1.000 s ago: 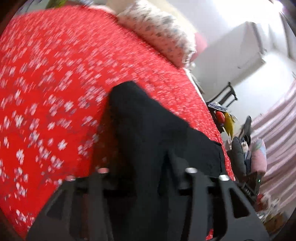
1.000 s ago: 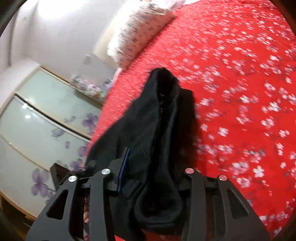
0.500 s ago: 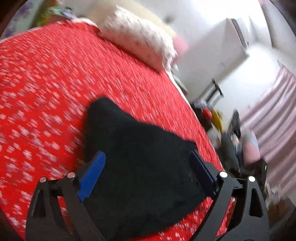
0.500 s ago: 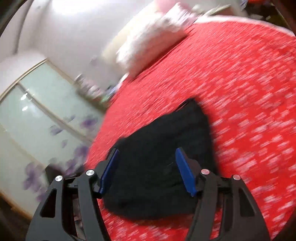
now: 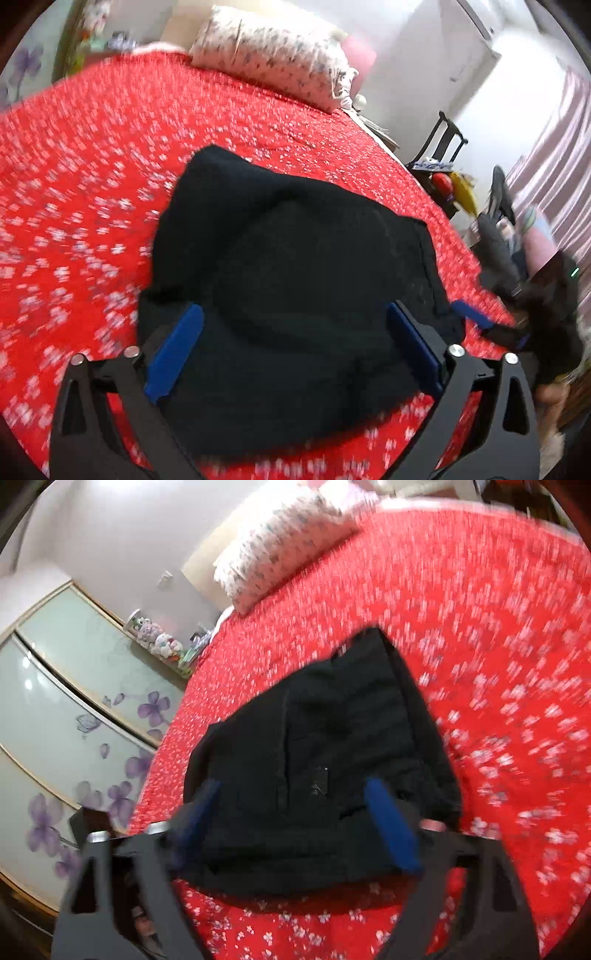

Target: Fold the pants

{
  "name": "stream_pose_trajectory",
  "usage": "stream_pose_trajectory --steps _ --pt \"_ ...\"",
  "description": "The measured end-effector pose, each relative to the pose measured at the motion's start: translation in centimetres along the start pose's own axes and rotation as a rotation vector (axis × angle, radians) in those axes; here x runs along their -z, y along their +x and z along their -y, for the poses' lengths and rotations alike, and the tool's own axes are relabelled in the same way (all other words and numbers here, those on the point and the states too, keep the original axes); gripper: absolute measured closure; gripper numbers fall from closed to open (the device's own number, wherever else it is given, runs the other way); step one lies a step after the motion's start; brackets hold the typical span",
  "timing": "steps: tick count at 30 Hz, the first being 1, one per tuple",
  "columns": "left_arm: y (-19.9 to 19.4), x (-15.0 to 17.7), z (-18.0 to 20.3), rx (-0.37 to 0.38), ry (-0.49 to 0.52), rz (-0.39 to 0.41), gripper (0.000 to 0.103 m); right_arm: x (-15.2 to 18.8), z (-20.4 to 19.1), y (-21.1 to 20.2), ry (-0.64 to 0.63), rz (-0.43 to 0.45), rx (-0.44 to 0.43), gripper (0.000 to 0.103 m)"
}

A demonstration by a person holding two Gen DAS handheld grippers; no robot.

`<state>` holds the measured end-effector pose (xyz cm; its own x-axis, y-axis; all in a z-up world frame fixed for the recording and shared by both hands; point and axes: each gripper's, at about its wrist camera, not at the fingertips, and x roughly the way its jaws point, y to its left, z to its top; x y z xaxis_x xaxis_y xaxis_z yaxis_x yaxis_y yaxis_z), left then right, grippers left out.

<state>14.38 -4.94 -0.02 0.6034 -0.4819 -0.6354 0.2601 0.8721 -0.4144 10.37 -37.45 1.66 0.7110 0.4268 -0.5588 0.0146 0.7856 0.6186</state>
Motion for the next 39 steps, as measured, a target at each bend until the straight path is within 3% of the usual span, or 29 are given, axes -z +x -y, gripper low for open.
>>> stream_pose_trajectory --steps 5,8,12,16,28,39 --pt "-4.6 3.2 1.6 -0.09 0.06 0.098 0.002 2.6 -2.7 -2.7 -0.169 0.12 0.144 0.008" --pt "-6.5 5.1 2.5 -0.153 0.09 0.115 0.002 4.7 -3.5 -3.6 -0.214 0.153 0.207 0.008" --pt "-9.2 8.4 3.9 -0.299 0.138 0.155 0.002 8.2 -5.6 -5.0 -0.33 0.226 0.288 0.001" --pt "-10.6 10.4 4.8 -0.345 0.193 0.146 0.002 11.3 -7.1 -5.7 -0.403 0.273 0.348 0.001" --pt "-11.3 13.9 5.3 -0.448 0.278 0.166 0.002 17.7 -8.4 -5.2 -0.496 0.241 0.504 0.001" --pt "-10.6 14.4 4.3 -0.428 0.224 0.134 0.002 18.3 -8.0 -4.8 -0.488 0.237 0.523 0.001"
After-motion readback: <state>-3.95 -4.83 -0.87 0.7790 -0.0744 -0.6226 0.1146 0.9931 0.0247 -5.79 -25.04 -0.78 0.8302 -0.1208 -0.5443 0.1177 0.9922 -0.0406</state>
